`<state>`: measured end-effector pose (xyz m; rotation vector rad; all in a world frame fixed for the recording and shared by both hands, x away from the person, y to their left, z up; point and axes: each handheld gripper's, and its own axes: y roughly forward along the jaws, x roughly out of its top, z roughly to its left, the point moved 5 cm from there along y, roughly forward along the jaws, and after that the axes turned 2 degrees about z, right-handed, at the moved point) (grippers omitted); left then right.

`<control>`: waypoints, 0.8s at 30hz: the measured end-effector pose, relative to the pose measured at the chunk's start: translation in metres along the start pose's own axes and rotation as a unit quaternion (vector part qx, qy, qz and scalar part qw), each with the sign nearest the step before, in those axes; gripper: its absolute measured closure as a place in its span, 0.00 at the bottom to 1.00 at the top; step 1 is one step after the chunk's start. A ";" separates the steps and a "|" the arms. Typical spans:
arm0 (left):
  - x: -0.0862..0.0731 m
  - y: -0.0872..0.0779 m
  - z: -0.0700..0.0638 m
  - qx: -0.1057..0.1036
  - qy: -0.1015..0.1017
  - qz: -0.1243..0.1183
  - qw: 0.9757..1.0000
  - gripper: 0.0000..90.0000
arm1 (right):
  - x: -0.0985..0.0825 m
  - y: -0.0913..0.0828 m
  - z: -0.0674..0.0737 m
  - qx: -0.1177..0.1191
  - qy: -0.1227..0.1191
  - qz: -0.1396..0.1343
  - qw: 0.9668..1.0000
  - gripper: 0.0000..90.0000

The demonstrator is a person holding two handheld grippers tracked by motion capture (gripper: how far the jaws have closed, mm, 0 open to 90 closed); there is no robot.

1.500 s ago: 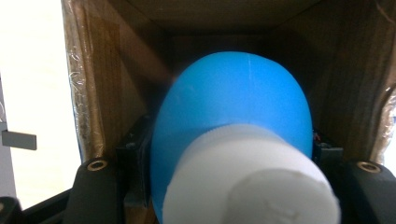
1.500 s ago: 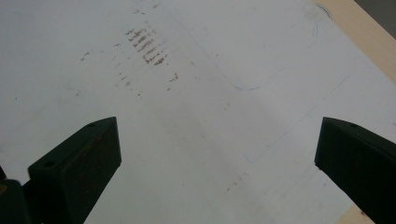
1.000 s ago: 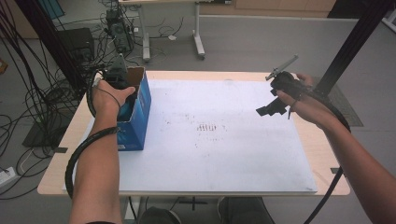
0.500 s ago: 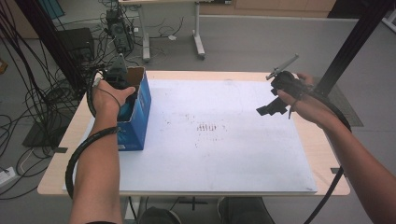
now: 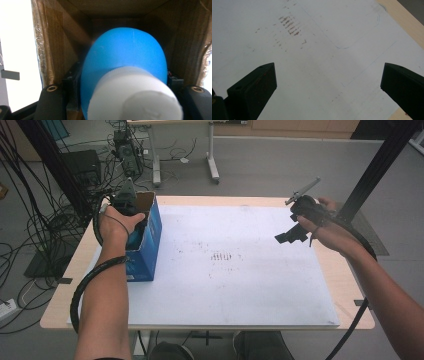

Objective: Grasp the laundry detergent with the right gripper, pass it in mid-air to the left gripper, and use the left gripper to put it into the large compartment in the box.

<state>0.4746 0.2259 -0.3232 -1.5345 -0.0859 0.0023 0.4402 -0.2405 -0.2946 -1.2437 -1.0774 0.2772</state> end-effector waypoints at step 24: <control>0.000 0.000 0.000 0.000 0.000 0.001 1.000 0.40 | 0.001 -0.001 -0.001 0.000 -0.002 0.002 1.000 0.00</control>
